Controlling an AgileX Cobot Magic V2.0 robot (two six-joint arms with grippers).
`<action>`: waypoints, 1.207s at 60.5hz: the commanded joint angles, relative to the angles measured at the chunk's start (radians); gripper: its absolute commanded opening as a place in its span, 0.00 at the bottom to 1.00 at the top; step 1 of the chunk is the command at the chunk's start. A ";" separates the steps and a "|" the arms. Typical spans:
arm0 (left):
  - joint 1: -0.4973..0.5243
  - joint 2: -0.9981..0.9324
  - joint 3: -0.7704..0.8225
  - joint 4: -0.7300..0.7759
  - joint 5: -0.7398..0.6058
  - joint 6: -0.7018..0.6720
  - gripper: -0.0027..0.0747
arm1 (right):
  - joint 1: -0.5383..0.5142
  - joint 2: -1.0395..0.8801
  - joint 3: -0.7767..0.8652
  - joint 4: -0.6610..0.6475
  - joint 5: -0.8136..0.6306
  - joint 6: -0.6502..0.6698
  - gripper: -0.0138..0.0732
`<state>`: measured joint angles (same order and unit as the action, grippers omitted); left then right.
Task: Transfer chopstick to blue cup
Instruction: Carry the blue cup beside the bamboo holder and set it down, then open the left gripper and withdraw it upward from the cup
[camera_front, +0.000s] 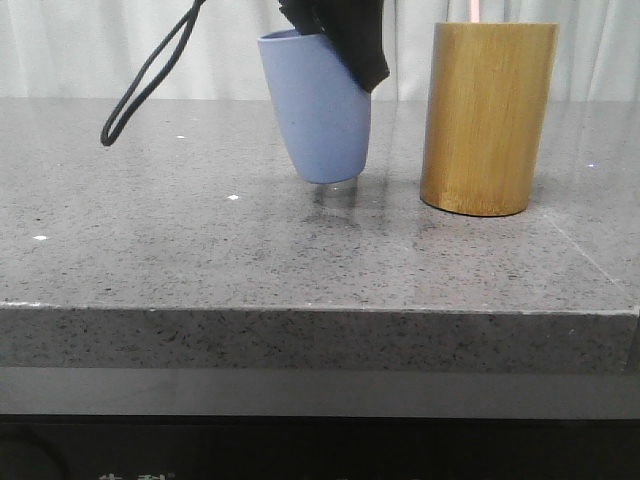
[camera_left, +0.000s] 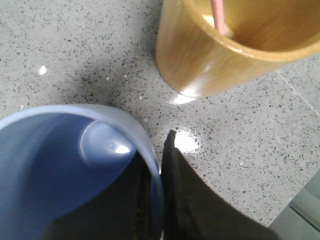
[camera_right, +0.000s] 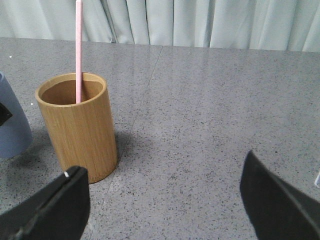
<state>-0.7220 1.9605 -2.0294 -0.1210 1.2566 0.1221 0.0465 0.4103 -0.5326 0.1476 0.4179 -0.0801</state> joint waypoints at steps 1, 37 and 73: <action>-0.007 -0.055 -0.034 -0.018 0.012 -0.010 0.01 | -0.003 0.014 -0.037 -0.004 -0.070 -0.003 0.87; -0.007 -0.044 -0.034 -0.018 0.012 -0.010 0.28 | -0.003 0.014 -0.037 -0.004 -0.070 -0.003 0.87; -0.007 -0.164 -0.075 0.005 0.012 -0.011 0.36 | -0.003 0.014 -0.037 -0.004 -0.070 -0.003 0.87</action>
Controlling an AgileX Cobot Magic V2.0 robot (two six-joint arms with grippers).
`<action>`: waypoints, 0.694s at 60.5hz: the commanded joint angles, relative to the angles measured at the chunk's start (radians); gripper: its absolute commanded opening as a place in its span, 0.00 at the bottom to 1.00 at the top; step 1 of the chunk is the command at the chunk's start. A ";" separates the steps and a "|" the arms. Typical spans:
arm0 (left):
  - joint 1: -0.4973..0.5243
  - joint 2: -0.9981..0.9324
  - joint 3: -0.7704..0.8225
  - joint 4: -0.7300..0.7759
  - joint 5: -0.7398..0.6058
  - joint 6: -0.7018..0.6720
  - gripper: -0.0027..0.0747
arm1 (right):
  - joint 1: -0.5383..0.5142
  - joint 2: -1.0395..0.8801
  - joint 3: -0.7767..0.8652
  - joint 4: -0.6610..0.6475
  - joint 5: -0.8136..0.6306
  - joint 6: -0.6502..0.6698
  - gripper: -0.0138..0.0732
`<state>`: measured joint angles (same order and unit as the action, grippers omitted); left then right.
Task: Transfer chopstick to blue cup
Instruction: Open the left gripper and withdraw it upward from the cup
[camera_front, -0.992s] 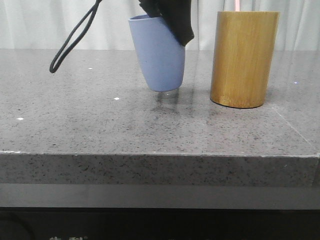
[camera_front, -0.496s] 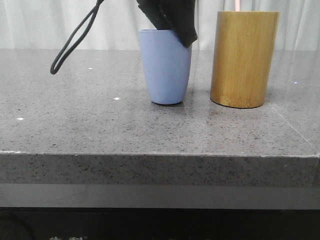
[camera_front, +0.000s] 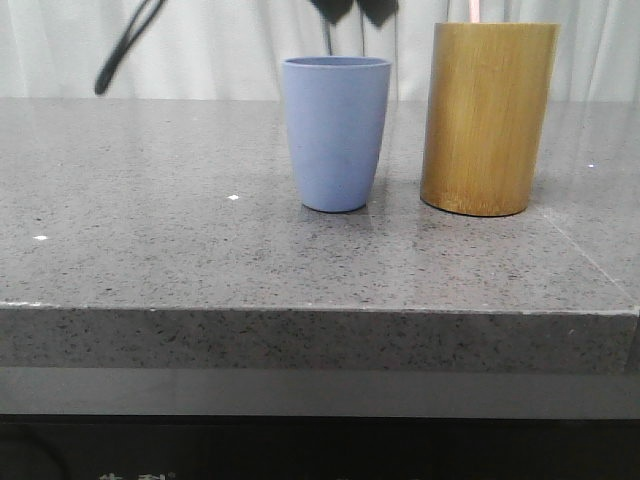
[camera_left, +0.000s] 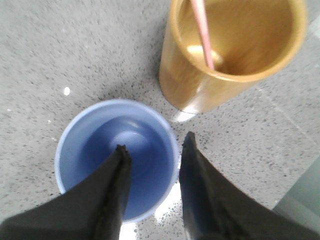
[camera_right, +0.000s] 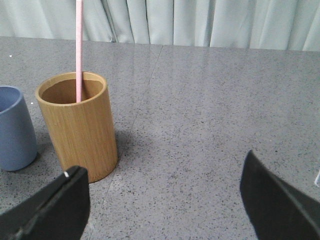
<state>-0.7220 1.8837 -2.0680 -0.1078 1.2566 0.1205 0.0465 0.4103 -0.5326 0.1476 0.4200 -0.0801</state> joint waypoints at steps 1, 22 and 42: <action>-0.007 -0.096 -0.036 -0.003 0.012 -0.010 0.36 | -0.003 0.014 -0.037 -0.004 -0.072 -0.003 0.87; 0.064 -0.158 -0.028 0.171 0.012 -0.044 0.31 | -0.003 0.014 -0.037 -0.004 -0.072 -0.003 0.87; 0.310 -0.319 0.213 0.169 0.012 -0.069 0.01 | -0.003 0.014 -0.037 -0.004 -0.072 -0.003 0.87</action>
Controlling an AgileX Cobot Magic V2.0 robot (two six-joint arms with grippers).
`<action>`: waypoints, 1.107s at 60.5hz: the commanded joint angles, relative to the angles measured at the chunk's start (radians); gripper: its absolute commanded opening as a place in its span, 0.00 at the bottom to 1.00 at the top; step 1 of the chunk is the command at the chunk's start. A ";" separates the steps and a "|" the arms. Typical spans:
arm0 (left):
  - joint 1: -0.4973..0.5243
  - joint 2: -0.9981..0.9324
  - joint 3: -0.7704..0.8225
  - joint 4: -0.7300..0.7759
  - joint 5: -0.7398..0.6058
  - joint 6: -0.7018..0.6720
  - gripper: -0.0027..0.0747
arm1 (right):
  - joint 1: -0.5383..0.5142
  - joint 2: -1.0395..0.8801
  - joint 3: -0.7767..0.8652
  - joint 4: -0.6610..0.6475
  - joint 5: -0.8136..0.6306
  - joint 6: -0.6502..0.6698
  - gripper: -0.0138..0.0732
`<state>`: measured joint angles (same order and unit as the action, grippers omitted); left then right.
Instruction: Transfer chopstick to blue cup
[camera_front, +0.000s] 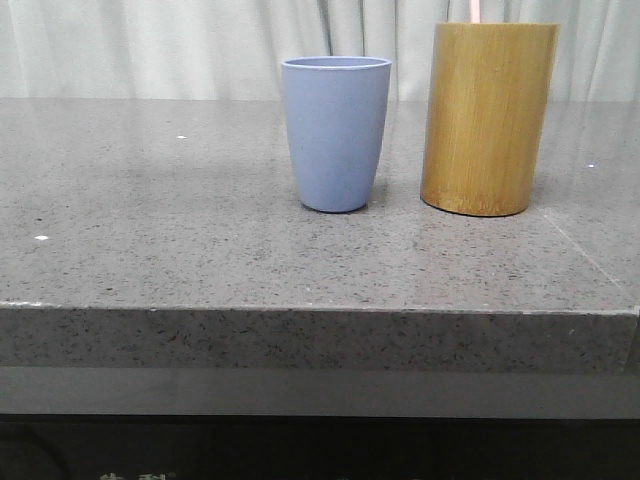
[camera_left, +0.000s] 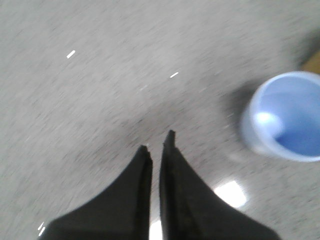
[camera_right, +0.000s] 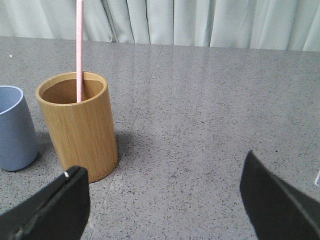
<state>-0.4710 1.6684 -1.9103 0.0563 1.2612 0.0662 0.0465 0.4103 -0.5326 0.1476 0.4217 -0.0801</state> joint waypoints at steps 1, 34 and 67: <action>0.072 -0.114 0.073 0.005 0.008 -0.015 0.01 | -0.003 0.014 -0.037 -0.004 -0.074 -0.003 0.87; 0.439 -0.661 0.845 -0.104 -0.544 -0.041 0.01 | -0.003 0.014 -0.037 -0.004 -0.074 -0.003 0.87; 0.439 -1.429 1.490 -0.124 -0.915 -0.039 0.01 | -0.002 0.101 -0.045 0.060 -0.095 -0.003 0.87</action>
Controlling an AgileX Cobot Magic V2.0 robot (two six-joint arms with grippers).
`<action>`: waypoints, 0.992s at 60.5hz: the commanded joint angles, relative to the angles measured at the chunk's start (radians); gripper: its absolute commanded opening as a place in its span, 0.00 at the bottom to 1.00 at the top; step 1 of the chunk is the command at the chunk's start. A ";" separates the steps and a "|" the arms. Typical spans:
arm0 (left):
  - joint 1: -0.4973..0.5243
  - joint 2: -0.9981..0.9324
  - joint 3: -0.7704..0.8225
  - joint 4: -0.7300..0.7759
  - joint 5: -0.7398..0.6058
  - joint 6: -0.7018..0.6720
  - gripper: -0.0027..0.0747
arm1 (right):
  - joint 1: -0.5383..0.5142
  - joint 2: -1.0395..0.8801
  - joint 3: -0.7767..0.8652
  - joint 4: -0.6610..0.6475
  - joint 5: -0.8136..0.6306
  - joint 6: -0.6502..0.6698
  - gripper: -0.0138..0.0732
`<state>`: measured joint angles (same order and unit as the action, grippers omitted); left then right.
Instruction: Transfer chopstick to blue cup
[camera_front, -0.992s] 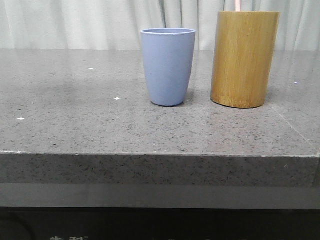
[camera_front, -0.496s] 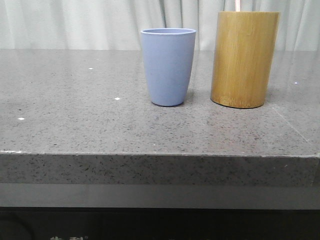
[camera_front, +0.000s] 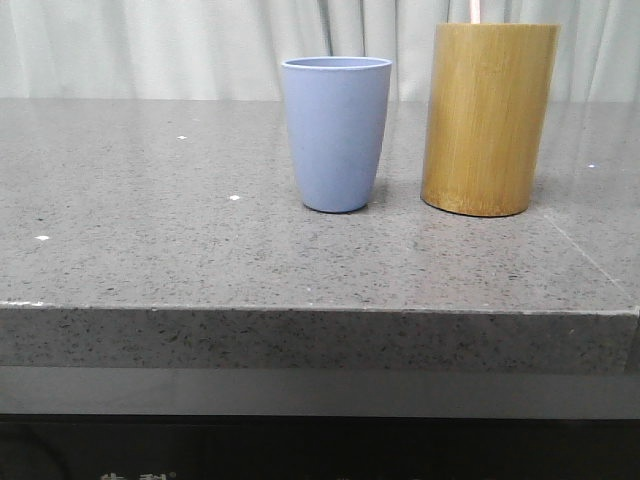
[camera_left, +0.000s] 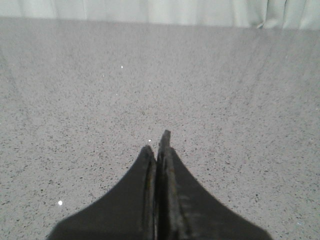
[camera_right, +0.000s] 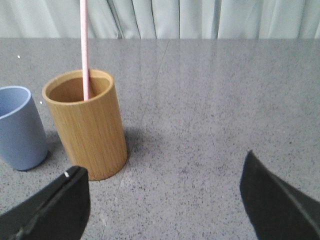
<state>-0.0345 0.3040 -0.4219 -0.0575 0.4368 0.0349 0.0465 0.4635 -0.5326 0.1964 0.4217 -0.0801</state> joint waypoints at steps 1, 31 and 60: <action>0.002 -0.079 0.006 -0.010 -0.089 -0.008 0.01 | -0.001 0.057 -0.047 0.011 -0.102 -0.003 0.87; 0.002 -0.197 0.034 -0.011 -0.085 -0.008 0.01 | 0.252 0.647 -0.446 0.014 -0.353 -0.003 0.87; 0.002 -0.197 0.034 -0.011 -0.085 -0.008 0.01 | 0.271 1.037 -0.756 0.014 -0.355 -0.003 0.57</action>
<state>-0.0345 0.0953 -0.3640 -0.0600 0.4368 0.0349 0.3153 1.5376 -1.2477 0.2095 0.1468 -0.0801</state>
